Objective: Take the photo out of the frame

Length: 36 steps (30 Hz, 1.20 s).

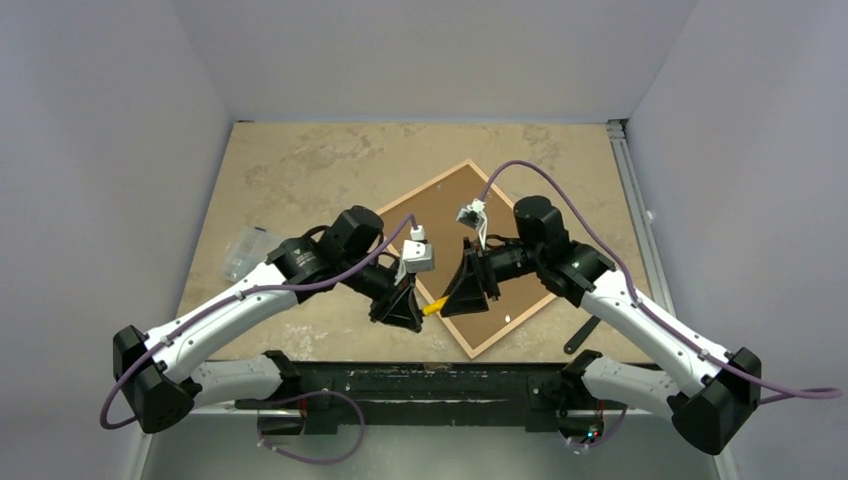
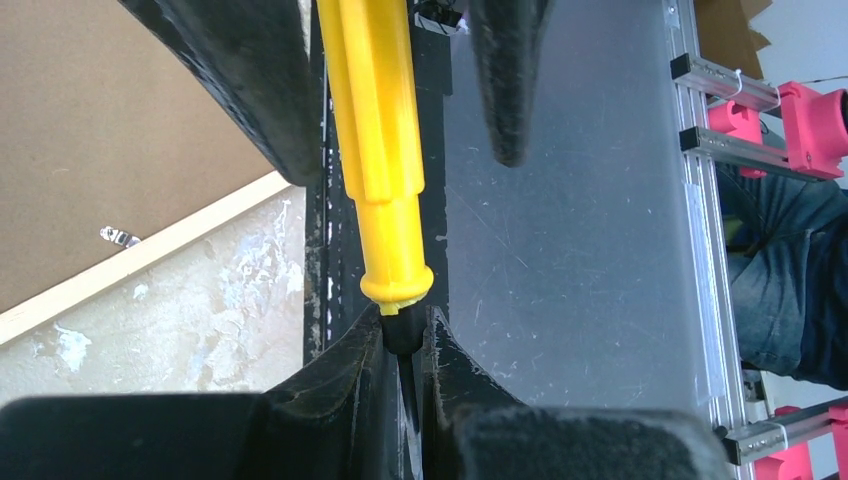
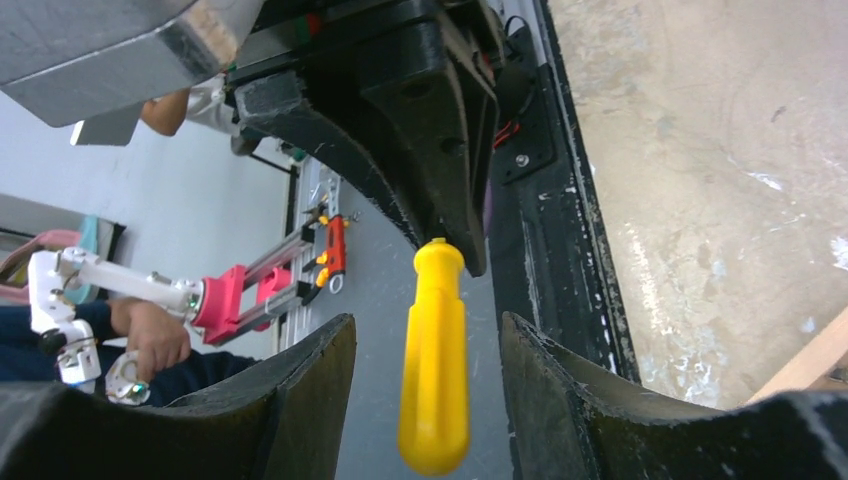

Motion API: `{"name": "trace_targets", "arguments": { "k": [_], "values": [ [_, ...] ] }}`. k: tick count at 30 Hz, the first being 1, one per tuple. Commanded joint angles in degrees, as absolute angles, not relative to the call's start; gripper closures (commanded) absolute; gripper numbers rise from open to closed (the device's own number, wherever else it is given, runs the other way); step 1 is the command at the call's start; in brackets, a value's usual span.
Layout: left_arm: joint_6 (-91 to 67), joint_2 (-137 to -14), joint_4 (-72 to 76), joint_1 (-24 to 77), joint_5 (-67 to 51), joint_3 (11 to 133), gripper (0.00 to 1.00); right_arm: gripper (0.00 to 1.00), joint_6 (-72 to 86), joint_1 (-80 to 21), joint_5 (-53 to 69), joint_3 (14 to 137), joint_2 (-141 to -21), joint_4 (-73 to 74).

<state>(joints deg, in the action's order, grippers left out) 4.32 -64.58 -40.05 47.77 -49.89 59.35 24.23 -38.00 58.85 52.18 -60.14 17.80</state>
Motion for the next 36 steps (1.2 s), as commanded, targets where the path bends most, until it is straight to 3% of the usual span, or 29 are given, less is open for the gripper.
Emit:
{"name": "trace_targets", "arguments": {
  "k": [1, 10, 11, 12, 14, 16, 18, 19, 27, 31, 34, 36],
  "values": [
    [6.2, -65.4, -39.2, 47.8, -50.8, 62.4, 1.0, 0.47, 22.8, -39.4, 61.3, 53.1, -59.7, 17.7],
    [6.8, -66.1, -39.7, 47.8, -50.0, 62.2, 1.0, 0.74, 23.4, -40.6, 56.4, 54.3, -63.0, 15.2],
    [6.9, -66.2, -39.7, 47.8, -49.9, 62.2, 1.0, 0.79, 23.4, -40.5, 55.8, 54.1, -63.1, 15.1],
    [6.9, -66.2, -39.6, 47.8, -49.7, 62.2, 1.0, 0.9, 23.2, -40.6, 55.3, 54.0, -63.2, 15.1],
    [6.5, -66.1, -38.9, 47.4, -50.3, 62.0, 1.0, 1.0, 23.2, -40.6, 53.0, 53.6, -62.7, 15.1],
    [6.3, -66.1, -38.2, 47.0, -50.4, 61.6, 1.0, 1.0, 24.6, -40.6, 50.5, 52.2, -61.9, 13.6],
    [6.5, -66.1, -38.2, 46.7, -50.3, 61.5, 1.0, 0.77, 25.1, -40.5, 50.7, 51.3, -61.7, 12.4],
    [6.8, -66.0, -38.5, 46.7, -50.3, 61.6, 1.0, 0.72, 25.7, -40.5, 51.5, 50.9, -61.7, 11.3],
    [7.4, -65.9, -38.9, 46.1, -50.1, 61.0, 1.0, 0.68, 26.9, -40.5, 54.5, 50.0, -63.0, 8.0],
    [7.5, -66.1, -38.7, 46.1, -50.3, 60.9, 1.0, 0.73, 27.1, -40.5, 54.5, 49.7, -63.7, 7.5],
    [7.3, -66.3, -38.6, 46.1, -50.2, 60.8, 1.0, 1.0, 27.3, -40.6, 52.9, 49.3, -63.5, 7.2],
    [5.8, -66.1, -37.5, 45.7, -49.3, 60.5, 1.0, 1.0, 27.1, -40.5, 50.8, 48.7, -62.7, 7.6]
  ]
}}
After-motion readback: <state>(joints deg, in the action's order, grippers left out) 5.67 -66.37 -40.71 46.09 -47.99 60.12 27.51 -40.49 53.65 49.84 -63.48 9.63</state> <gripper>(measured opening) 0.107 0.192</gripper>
